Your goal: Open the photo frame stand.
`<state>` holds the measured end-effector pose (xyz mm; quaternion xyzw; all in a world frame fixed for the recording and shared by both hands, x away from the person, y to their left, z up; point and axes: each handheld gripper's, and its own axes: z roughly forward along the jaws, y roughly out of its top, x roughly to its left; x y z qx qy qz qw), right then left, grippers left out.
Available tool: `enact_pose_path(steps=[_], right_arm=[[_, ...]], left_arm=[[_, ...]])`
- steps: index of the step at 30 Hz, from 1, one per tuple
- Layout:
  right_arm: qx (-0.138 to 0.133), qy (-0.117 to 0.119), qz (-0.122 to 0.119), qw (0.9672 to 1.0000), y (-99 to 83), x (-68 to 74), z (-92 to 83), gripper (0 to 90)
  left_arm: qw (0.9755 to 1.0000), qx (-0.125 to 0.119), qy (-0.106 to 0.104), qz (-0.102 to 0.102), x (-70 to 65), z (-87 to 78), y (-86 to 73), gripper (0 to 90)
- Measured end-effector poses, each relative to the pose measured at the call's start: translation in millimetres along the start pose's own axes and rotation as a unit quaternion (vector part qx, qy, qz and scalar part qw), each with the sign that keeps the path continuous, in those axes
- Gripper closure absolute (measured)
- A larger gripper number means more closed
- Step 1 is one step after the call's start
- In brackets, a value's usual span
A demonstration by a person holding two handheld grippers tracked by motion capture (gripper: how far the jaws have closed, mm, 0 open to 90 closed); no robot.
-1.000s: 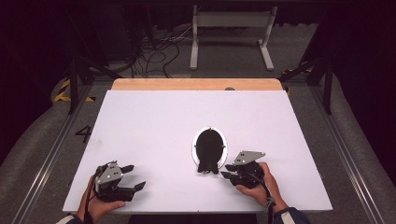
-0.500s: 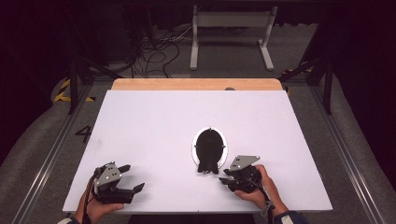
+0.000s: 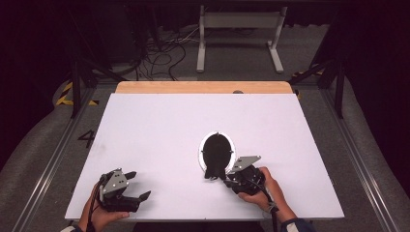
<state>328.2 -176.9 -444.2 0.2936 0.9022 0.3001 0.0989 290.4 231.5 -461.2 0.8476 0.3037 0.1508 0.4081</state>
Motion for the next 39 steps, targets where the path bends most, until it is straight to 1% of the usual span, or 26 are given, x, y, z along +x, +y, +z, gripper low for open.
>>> enact_pose_path(steps=[1,2,3,5,8,9,10,11,12,15,18,19,20,23,24,25,26,27,28,29,31,34,36,37,38,39], right_arm=[[0.001,-0.004,-0.001,1.0,0.9,0.9,0.6,70.6],[0.0,-0.003,-0.001,1.0,0.8,0.8,0.7,70.6],[-0.001,-0.001,0.002,1.0,0.4,0.4,0.7,70.6],[-0.002,-0.001,0.003,1.0,0.1,0.3,0.7,70.6],[-0.011,0.005,0.007,0.9999,-1.1,-1.7,1.2,70.6],[-0.012,0.007,0.011,0.9998,-0.8,-2.0,1.6,70.3],[-0.013,0.009,0.01,0.9998,-0.3,-2.5,2.2,69.5],[-0.014,0.01,0.01,0.9998,0.0,-2.7,2.6,68.7],[-0.017,0.012,0.016,0.9997,0.3,-2.9,3.2,67.9],[-0.023,0.012,0.017,0.9995,-0.5,-2.9,3.8,67.7],[-0.035,0.029,0.024,0.9987,-1.3,-7.2,5.2,66.9],[-0.04,0.037,0.03,0.9981,-1.2,-9.3,6.2,66.4],[-0.043,0.045,0.037,0.9974,-1.1,-10.8,6.9,65.9],[-0.045,0.048,0.041,0.997,-0.8,-11.2,7.5,65.3],[-0.047,0.053,0.048,0.9964,-0.9,-12.1,7.8,64.7],[-0.055,0.069,0.065,0.9939,-1.9,-16.0,8.1,62.7],[-0.055,0.069,0.065,0.9939,-1.9,-16.0,8.1,62.7],[-0.059,0.079,0.076,0.9922,-2.4,-18.1,8.3,62.7],[-0.072,0.095,0.1,0.9878,-3.7,-22.3,9.1,60.9],[-0.072,0.095,0.1,0.9878,-3.7,-22.3,9.1,60.9],[-0.077,0.109,0.121,0.9836,-4.5,-24.9,9.8,58.2],[-0.08,0.115,0.135,0.9808,-4.9,-25.9,9.9,57.7],[-0.086,0.124,0.156,0.9762,-6.5,-28.3,10.4,58.9],[-0.092,0.13,0.17,0.9724,-8.5,-30.0,11.1,60.5],[-0.092,0.13,0.17,0.9724,-8.5,-30.0,11.1,60.5],[-0.097,0.136,0.185,0.9685,-10.6,-32.3,11.6,61.0]], left_arm=[[0.9999,-0.008,-0.006,-0.005,-4.1,-2.2,1.3,15.9],[0.9999,-0.008,-0.006,-0.005,-4.1,-2.2,1.3,15.9],[0.9999,-0.012,-0.003,0.005,-6.7,-3.8,1.8,15.8],[0.9999,-0.014,-0.002,0.003,-6.6,-4.8,1.6,15.8],[0.9999,-0.011,0.004,-0.005,-2.0,-4.8,0.5,15.7],[0.9999,-0.011,0.007,-0.005,-0.7,-6.0,-0.1,15.6],[0.9999,-0.009,0.011,-0.006,-0.4,-6.9,-0.5,15.6],[0.9998,-0.006,0.019,0.0,1.0,-8.2,-0.4,15.6],[0.9997,-0.006,0.024,-0.001,2.2,-9.0,-0.7,15.7],[0.9996,-0.012,0.022,-0.012,5.5,-10.4,-0.6,15.7],[0.9998,-0.004,0.02,-0.006,4.1,-7.6,-0.8,15.6],[0.9998,0.001,0.02,0.001,4.2,-6.3,-1.2,15.5],[0.9998,0.004,0.019,0.001,4.4,-5.7,-1.6,15.5],[0.9999,0.005,0.014,-0.002,5.2,-4.5,-2.5,15.4],[0.9999,0.006,0.013,-0.001,5.6,-3.7,-2.8,15.4],[0.9999,0.007,0.013,-0.004,6.0,-2.9,-3.1,15.5],[0.9999,0.01,0.012,-0.005,7.0,-1.4,-3.3,15.5],[0.9998,0.013,0.011,-0.006,7.5,0.6,-3.5,15.4],[0.9997,0.024,0.009,-0.001,7.9,3.6,-4.0,15.5],[0.9997,0.024,0.009,-0.001,7.9,3.6,-4.0,15.5],[0.9995,0.029,0.01,0.002,6.2,4.5,-4.4,15.5],[0.9995,0.03,0.011,0.007,4.5,5.5,-3.5,15.5],[0.9994,0.031,0.012,0.007,3.7,6.5,-2.4,15.2],[0.9994,0.033,0.011,0.007,3.5,7.5,-1.9,14.9],[0.9993,0.034,0.012,0.007,3.3,8.2,-1.6,14.9],[0.9993,0.035,0.008,0.007,3.1,8.7,-1.5,14.8]])
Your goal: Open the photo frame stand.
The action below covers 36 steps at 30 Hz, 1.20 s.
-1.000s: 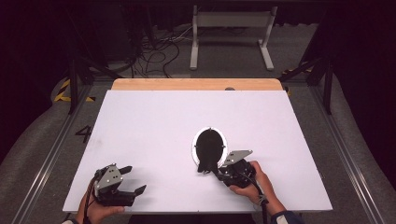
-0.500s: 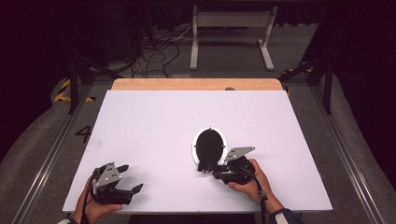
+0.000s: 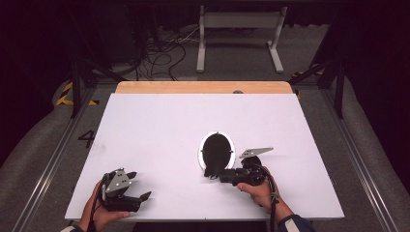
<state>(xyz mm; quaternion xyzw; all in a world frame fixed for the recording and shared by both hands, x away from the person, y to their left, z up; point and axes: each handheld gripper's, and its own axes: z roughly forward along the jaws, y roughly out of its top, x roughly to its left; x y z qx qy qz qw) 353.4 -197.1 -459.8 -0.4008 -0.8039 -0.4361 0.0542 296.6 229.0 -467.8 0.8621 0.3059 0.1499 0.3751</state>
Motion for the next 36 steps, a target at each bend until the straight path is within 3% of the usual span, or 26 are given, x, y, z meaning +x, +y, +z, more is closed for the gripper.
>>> enact_pose_path(steps=[3,11,19,22,26,28,33,36], right_arm=[[-0.008,0.017,0.033,0.9993,-0.7,-4.6,-0.8,60.9],[-0.02,0.025,0.076,0.9966,-0.1,-5.8,-0.5,61.9],[-0.038,0.042,0.136,0.9891,4.7,-9.1,2.4,59.3],[-0.051,0.059,0.172,0.9821,6.9,-14.6,4.0,57.6],[-0.059,0.056,0.182,0.9799,10.4,-17.0,6.4,56.6],[-0.065,0.064,0.195,0.9766,12.4,-20.5,9.4,56.7],[-0.069,0.075,0.21,0.9725,19.0,-26.0,16.4,56.5],[-0.072,0.077,0.211,0.9718,21.1,-26.9,19.4,56.9]], left_arm=[[1.0,0.005,-0.001,0.004,-1.2,1.3,0.2,14.7],[0.9999,0.009,-0.005,0.006,-3.6,2.8,0.4,14.7],[0.9997,0.016,-0.01,0.015,-8.3,7.7,4.0,14.6],[0.9997,0.015,-0.015,0.015,-9.9,10.3,6.9,15.9],[0.9997,0.001,-0.015,0.018,-11.2,13.1,13.1,17.8],[0.9996,-0.004,-0.017,0.021,-10.8,15.8,18.5,17.8],[0.9992,-0.008,-0.037,0.011,-5.2,29.6,33.0,18.6],[0.9983,-0.011,-0.057,0.007,-1.8,42.4,45.2,19.7]])
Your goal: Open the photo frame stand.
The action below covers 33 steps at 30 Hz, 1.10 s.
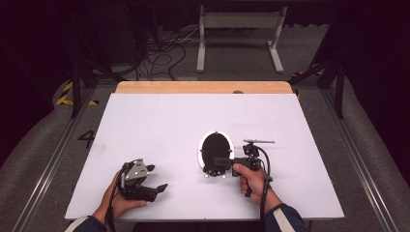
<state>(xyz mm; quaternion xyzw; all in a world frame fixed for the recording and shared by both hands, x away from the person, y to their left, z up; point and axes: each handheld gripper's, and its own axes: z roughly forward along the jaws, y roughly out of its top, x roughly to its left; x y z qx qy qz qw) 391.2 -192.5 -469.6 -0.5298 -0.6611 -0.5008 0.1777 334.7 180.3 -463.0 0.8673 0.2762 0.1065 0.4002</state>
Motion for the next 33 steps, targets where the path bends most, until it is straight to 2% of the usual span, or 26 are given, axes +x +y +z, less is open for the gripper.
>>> enact_pose_path(steps=[4,7,8,9,11,12,13,14,16,19,20,22,24,25,26,30,33], right_arm=[[-0.006,0.012,-0.003,0.9999,-0.6,-4.0,1.2,60.6],[-0.007,0.011,-0.015,0.9998,-1.0,-3.4,1.3,62.5],[-0.007,0.011,-0.023,0.9997,-1.0,-3.1,1.0,63.3],[-0.006,0.011,-0.031,0.9994,-0.6,-2.5,0.7,63.8],[-0.004,0.014,-0.043,0.999,-0.3,-1.3,-0.1,64.6],[-0.004,0.022,-0.062,0.9979,-0.4,-1.8,-0.1,64.9],[-0.004,0.022,-0.062,0.9979,-0.4,-1.8,-0.1,64.9],[-0.004,0.022,-0.066,0.9976,-0.4,-1.7,-0.1,65.0],[-0.003,0.022,-0.078,0.9967,-0.1,0.0,-0.4,65.4],[-0.004,0.024,-0.107,0.994,0.3,2.9,0.0,65.6],[-0.005,0.023,-0.117,0.9929,-0.3,3.6,-0.1,65.6],[-0.009,0.025,-0.136,0.9904,-1.7,4.7,-0.6,65.8],[-0.015,0.024,-0.166,0.9857,-3.1,6.9,-0.9,66.0],[-0.015,0.024,-0.166,0.9857,-3.1,6.9,-0.9,66.0],[-0.016,0.023,-0.172,0.9848,-3.6,8.2,-1.2,66.2],[-0.018,0.021,-0.201,0.9792,-5.6,12.4,-2.0,66.6],[-0.018,0.021,-0.21,0.9772,-6.3,13.5,-2.6,67.0]], left_arm=[[0.9998,-0.003,-0.018,-0.004,4.1,14.7,16.2,20.1],[0.9994,-0.008,-0.033,-0.01,7.0,26.2,28.9,19.8],[0.999,-0.006,-0.043,-0.005,8.8,29.6,33.3,19.5],[0.9989,-0.008,-0.045,-0.012,8.9,33.6,37.3,19.0],[0.9986,-0.009,-0.052,-0.01,12.9,40.3,45.3,18.7],[0.9978,-0.009,-0.064,-0.018,15.6,44.7,49.5,18.6],[0.9971,-0.01,-0.07,-0.029,16.2,47.8,51.7,18.6],[0.9966,-0.008,-0.077,-0.028,18.9,51.5,55.2,18.3],[0.9964,-0.008,-0.077,-0.035,22.0,60.0,61.4,18.7],[0.9954,0.002,-0.088,-0.038,26.2,71.3,66.3,17.6],[0.9949,0.002,-0.09,-0.046,27.1,74.0,67.5,16.8],[0.994,-0.008,-0.096,-0.051,30.7,76.6,69.9,16.5],[0.9927,-0.016,-0.104,-0.058,33.3,77.1,71.9,16.0],[0.9938,-0.016,-0.097,-0.052,34.0,76.7,73.2,16.0],[0.9933,-0.022,-0.097,-0.058,32.4,76.8,74.3,16.1],[0.9923,-0.03,-0.107,-0.054,33.1,76.6,78.3,16.5],[0.9914,-0.034,-0.112,-0.059,32.7,77.8,79.9,16.7]])
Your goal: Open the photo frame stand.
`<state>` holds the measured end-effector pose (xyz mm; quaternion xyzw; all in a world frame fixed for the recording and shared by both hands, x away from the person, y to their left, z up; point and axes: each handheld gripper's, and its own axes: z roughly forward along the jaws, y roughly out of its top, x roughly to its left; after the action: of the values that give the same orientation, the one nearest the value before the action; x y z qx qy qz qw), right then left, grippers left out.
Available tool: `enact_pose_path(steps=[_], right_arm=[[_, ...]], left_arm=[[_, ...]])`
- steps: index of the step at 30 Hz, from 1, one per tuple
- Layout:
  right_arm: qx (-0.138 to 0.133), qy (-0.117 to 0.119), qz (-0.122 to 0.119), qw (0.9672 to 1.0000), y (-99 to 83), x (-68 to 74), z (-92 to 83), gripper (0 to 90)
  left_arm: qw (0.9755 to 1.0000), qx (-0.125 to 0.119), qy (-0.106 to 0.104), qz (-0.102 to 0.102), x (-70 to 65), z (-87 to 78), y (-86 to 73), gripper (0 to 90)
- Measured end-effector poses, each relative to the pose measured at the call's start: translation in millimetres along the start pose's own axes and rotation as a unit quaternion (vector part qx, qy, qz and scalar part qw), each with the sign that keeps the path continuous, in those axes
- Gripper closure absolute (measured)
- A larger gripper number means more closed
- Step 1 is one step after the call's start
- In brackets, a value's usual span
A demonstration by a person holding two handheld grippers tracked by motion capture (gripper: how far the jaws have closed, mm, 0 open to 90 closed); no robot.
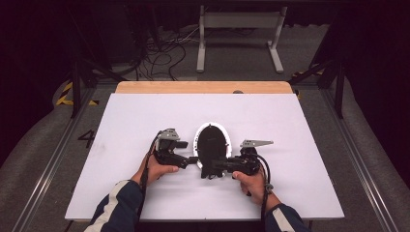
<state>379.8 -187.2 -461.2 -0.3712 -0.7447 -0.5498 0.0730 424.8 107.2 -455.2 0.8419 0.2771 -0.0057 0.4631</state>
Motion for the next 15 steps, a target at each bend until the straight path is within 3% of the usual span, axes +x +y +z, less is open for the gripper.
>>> enact_pose_path(steps=[4,11,15], right_arm=[[0.003,0.003,-0.006,1.0,0.7,0.2,-0.2,67.3],[0.008,-0.001,-0.034,0.9994,2.4,5.5,-0.2,67.5],[0.008,-0.002,-0.037,0.9993,2.4,6.7,-0.4,67.6]], left_arm=[[0.999,-0.022,-0.03,-0.026,5.7,5.4,5.2,14.7],[0.9977,-0.027,-0.041,-0.046,11.2,8.4,8.0,16.9],[0.9975,-0.027,-0.049,-0.043,9.8,10.0,12.5,19.6]])
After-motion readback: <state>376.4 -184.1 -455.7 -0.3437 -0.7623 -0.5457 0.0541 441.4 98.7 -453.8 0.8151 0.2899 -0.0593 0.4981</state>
